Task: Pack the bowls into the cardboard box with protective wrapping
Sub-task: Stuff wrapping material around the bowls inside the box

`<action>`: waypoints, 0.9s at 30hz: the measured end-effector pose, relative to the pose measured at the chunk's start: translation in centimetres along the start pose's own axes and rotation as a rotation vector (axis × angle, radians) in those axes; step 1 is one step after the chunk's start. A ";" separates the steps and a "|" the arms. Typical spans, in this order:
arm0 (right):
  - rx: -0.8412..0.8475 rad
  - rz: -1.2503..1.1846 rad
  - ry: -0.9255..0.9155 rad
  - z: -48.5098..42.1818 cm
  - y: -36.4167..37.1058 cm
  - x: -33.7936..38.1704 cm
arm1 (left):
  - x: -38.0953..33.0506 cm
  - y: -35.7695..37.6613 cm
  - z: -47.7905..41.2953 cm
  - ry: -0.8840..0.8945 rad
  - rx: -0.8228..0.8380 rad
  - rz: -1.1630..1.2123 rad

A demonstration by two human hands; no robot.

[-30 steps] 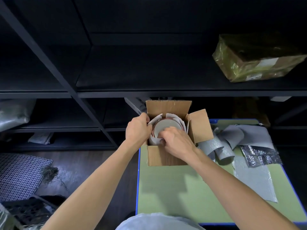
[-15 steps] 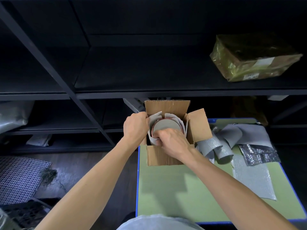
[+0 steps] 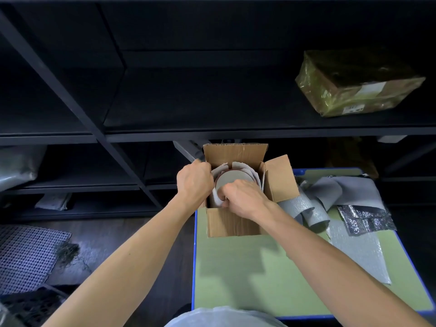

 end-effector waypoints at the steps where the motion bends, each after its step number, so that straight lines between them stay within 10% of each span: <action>1: 0.022 0.013 -0.004 0.0 0.0 -0.2 | 0.0 0.1 0.1 0.001 0.011 -0.006; 27: 0.010 0.220 -0.114 0.7 -0.6 -1.1 | 0.8 1.5 0.5 -0.019 -0.028 0.098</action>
Point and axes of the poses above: each hand's wrist, its own z-axis away from the middle knuckle, its own y-axis out of the palm, x = y × z, the point moved 6 cm from there along -z, towards the middle knuckle, and after that the axes turned 9 degrees about z, right-handed, at the moved point
